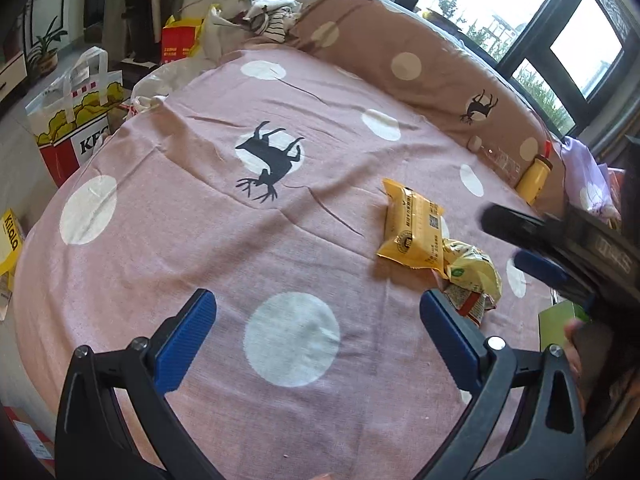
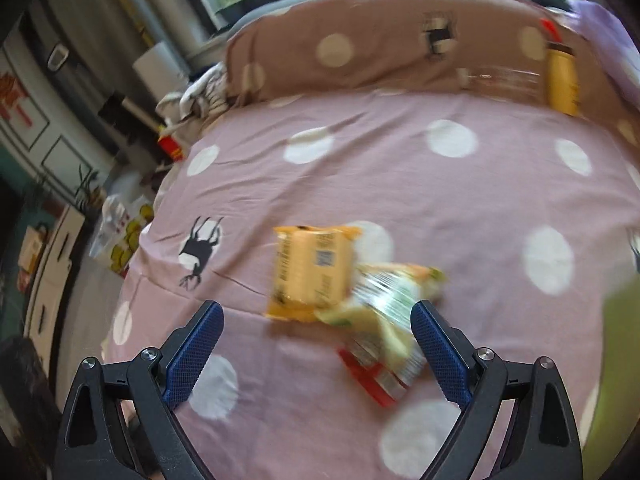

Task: Organize snacks
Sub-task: 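Move the right gripper back to the yellow cake packet, then grasp the yellow cake packet with the right gripper and lift it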

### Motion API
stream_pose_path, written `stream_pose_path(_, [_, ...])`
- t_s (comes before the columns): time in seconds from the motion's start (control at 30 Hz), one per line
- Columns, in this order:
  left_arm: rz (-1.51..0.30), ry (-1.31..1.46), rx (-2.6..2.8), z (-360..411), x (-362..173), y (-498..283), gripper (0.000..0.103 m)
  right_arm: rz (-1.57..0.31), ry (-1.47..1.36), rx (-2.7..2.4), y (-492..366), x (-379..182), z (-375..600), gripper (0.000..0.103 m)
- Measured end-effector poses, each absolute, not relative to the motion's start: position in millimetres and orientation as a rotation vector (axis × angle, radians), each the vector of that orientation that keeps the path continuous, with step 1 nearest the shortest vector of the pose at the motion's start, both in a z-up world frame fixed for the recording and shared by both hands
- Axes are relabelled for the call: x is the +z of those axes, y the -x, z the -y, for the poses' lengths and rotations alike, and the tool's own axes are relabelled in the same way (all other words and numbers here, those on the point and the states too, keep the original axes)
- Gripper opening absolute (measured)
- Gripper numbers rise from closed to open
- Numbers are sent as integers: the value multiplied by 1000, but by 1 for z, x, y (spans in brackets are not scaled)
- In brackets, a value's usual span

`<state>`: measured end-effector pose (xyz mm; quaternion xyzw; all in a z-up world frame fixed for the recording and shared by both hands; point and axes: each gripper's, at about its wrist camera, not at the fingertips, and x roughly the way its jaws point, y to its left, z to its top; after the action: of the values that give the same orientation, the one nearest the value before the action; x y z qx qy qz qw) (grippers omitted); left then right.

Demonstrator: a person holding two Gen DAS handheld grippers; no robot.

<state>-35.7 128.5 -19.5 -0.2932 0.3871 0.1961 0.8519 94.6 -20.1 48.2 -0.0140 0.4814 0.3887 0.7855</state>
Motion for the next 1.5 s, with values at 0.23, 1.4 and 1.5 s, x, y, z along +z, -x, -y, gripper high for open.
stream_pose_path(0.23, [-814, 654, 417, -140, -20, 36, 102, -1145, 113, 733, -124, 8, -33, 83])
stream_pose_path(1.4, [-873, 483, 374, -92, -23, 22, 102, -1113, -4, 804, -45, 10, 142, 57])
stream_pose_path(1.5, [-885, 460, 355, -83, -25, 19, 102, -1158, 25, 759, -49, -11, 133, 58])
